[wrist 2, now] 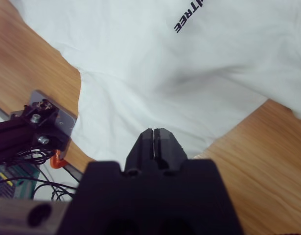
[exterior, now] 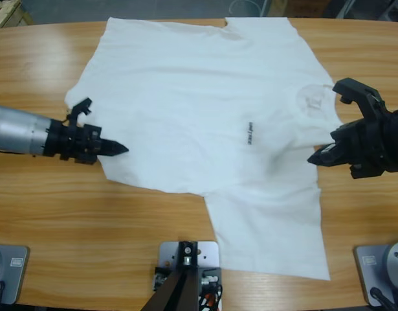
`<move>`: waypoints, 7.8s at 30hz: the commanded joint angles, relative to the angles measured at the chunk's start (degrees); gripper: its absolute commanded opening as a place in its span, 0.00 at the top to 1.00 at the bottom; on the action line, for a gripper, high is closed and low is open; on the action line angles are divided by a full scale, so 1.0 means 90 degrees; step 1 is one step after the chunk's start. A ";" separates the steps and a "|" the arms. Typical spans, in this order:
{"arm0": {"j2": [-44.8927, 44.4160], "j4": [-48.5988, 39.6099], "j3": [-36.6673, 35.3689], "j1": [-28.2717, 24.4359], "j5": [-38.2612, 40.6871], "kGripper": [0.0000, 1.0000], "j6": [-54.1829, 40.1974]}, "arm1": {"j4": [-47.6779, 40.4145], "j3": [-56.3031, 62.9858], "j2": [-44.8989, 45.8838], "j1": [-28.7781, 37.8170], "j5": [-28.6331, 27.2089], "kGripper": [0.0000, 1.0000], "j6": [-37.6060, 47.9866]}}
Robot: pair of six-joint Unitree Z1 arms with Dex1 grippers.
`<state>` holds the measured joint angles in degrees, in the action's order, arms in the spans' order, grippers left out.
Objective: Fold clothes
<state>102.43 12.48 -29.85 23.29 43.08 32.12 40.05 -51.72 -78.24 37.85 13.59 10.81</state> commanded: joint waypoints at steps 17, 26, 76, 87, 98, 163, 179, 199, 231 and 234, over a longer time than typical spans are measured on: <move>-0.1666 -0.1496 0.0835 0.1719 -0.2349 0.09 0.0982 | 0.0043 0.0125 -0.0026 0.0062 0.0285 0.24 -0.0059; -0.1322 -0.1365 0.0710 0.1348 -0.2384 0.00 0.1111 | 0.0043 0.0141 0.0002 0.0062 0.0307 0.23 -0.0069; -0.2721 -0.0854 0.0725 0.1080 -0.0919 1.00 0.0564 | 0.0046 0.0151 0.0099 0.0062 0.0342 0.44 -0.0069; -0.3904 -0.1018 0.1608 0.1094 -0.1521 1.00 0.1373 | 0.0033 0.0180 0.0195 0.0062 0.0356 0.44 -0.0069; -0.0142 -0.2926 -0.2623 0.0773 -0.0581 1.00 0.0589 | 0.0033 0.0180 0.0224 0.0062 0.0385 0.44 -0.0069; -0.0228 0.3025 0.2229 0.1740 -0.3255 0.10 0.4996 | 0.0033 0.0180 0.0197 0.0336 0.0561 0.44 -0.0223; 0.1574 0.5521 0.2713 0.1748 -0.3019 0.27 0.5089 | 0.0033 0.0163 0.0168 0.0375 0.0571 0.44 -0.0225; 0.2297 0.7348 0.3364 0.1748 -0.2982 1.00 0.5115 | 0.0033 0.0163 0.0168 0.0375 0.0551 0.44 -0.0225; 0.0611 0.7871 0.3153 0.0049 -0.0884 1.00 0.4855 | 0.0013 0.0180 0.0207 0.0375 0.0522 0.44 -0.0221; 0.0547 0.7877 0.2901 -0.0324 -0.0472 1.00 0.4972 | 0.0013 0.0180 0.0207 0.0375 0.0520 0.44 -0.0217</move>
<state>109.00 82.66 -0.71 26.82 31.59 75.45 40.11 -51.67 -76.87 40.66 18.09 9.36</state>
